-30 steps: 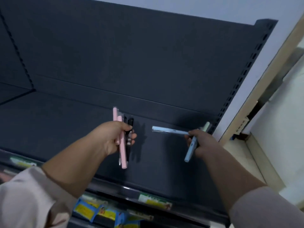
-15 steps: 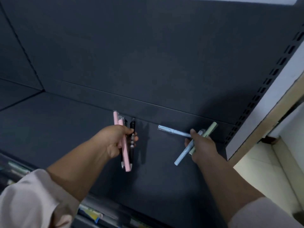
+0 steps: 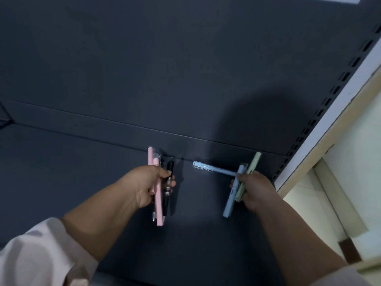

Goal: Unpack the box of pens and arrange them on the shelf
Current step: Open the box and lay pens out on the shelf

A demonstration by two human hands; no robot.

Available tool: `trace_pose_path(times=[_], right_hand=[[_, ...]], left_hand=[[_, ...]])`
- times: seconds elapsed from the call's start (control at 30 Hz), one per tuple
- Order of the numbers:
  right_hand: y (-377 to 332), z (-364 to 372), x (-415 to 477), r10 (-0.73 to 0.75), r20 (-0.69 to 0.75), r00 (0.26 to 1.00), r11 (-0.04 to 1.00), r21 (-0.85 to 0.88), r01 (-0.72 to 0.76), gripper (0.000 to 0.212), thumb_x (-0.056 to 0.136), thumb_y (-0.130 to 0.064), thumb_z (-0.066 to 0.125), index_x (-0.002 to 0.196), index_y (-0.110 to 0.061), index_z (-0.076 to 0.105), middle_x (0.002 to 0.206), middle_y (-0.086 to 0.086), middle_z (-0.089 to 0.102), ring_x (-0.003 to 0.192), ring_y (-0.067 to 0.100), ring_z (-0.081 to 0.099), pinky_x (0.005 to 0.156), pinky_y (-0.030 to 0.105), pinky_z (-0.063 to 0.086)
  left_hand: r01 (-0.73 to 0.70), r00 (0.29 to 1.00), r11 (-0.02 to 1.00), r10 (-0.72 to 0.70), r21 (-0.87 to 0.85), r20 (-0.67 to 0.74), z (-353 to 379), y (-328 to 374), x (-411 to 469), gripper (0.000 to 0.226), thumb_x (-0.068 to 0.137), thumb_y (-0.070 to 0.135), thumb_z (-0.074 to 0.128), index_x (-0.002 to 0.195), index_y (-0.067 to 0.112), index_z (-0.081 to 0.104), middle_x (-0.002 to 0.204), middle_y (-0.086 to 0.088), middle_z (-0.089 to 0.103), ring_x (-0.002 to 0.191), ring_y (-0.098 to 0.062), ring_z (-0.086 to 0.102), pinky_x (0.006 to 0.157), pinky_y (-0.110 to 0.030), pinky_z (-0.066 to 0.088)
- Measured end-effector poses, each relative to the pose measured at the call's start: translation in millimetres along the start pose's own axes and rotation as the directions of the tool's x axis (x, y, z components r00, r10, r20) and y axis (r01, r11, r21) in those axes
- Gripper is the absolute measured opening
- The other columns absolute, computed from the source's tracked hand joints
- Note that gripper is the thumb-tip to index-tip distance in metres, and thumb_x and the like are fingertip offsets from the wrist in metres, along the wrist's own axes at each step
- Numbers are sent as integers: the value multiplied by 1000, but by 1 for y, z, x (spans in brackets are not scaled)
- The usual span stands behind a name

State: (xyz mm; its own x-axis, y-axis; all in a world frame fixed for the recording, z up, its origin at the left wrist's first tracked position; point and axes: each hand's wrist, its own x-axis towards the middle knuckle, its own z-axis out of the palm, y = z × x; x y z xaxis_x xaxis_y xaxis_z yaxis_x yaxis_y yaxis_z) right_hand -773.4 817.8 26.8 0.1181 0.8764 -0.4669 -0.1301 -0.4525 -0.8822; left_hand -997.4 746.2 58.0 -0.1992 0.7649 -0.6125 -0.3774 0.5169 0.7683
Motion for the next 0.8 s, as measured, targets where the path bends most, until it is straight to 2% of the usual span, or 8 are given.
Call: trace_pose_path(times=[0.13, 0.27, 0.33, 0.4, 0.47, 0.53, 0.67, 0.8], right_hand=[[3, 3, -4, -144, -12, 989, 982, -128, 141, 14, 95, -4, 50, 85, -14, 52, 75, 10, 51, 61, 20, 51, 53, 28, 42], [-2, 20, -7, -296, 177, 939, 893, -298, 338, 13, 89, -2, 59, 85, -15, 61, 75, 9, 55, 67, 20, 52, 64, 29, 44], [-7, 31, -4, -420, 276, 865, 697, -511, 502, 9, 85, -8, 65, 89, -16, 66, 75, 2, 57, 69, 16, 52, 64, 26, 41], [-11, 41, 1, -485, 396, 780, 383, -706, 596, 5, 86, -16, 66, 90, -16, 67, 77, 1, 60, 72, 16, 54, 62, 28, 37], [-9, 51, 8, -435, 509, 743, 118, -786, 607, 11, 87, -17, 62, 96, -17, 67, 90, 3, 64, 86, 22, 59, 68, 29, 38], [-1, 59, 16, -360, 568, 740, -14, -796, 605, 22, 88, -16, 59, 108, -20, 67, 104, 3, 64, 99, 24, 59, 77, 30, 41], [7, 59, 23, -429, 597, 678, 17, -745, 667, 31, 93, -22, 56, 122, -24, 63, 116, 1, 63, 108, 24, 54, 92, 35, 42], [-5, 47, 11, -678, 416, 606, 138, -737, 661, 24, 93, -32, 55, 108, -17, 68, 104, 5, 58, 99, 25, 49, 87, 33, 39]], left_hand=[[15, 1000, 1000, -15, 12, -3, -5, 1, 7, 11, 92, -2, 49, 84, 1, 56, 74, -10, 62, 58, -17, 60, 47, -23, 52], [25, 1000, 1000, -25, 4, 9, -6, 4, 11, 12, 92, -3, 50, 82, 1, 56, 73, -10, 62, 55, -16, 58, 45, -22, 51], [24, 1000, 1000, -24, -4, 13, -6, 6, 13, 12, 91, -3, 51, 82, 1, 56, 73, -10, 62, 54, -15, 58, 45, -22, 51], [24, 1000, 1000, -23, -14, 12, -8, 6, 15, 11, 91, -3, 52, 82, 2, 57, 73, -10, 63, 54, -15, 59, 47, -23, 52], [25, 1000, 999, -25, -22, 9, -10, 6, 17, 12, 91, -3, 51, 81, 2, 57, 73, -10, 63, 53, -15, 59, 47, -23, 52], [27, 1000, 999, -27, -25, 1, -12, 5, 19, 14, 91, -4, 51, 80, 2, 56, 72, -10, 62, 53, -15, 58, 46, -23, 51], [21, 1000, 999, -21, -27, -19, -15, 6, 21, 14, 91, -4, 51, 79, 2, 56, 72, -10, 62, 51, -14, 59, 46, -23, 52], [20, 1000, 999, -20, -34, -23, -14, 8, 24, 13, 91, -3, 51, 81, 1, 56, 73, -10, 62, 43, -12, 59, 43, -22, 51]])
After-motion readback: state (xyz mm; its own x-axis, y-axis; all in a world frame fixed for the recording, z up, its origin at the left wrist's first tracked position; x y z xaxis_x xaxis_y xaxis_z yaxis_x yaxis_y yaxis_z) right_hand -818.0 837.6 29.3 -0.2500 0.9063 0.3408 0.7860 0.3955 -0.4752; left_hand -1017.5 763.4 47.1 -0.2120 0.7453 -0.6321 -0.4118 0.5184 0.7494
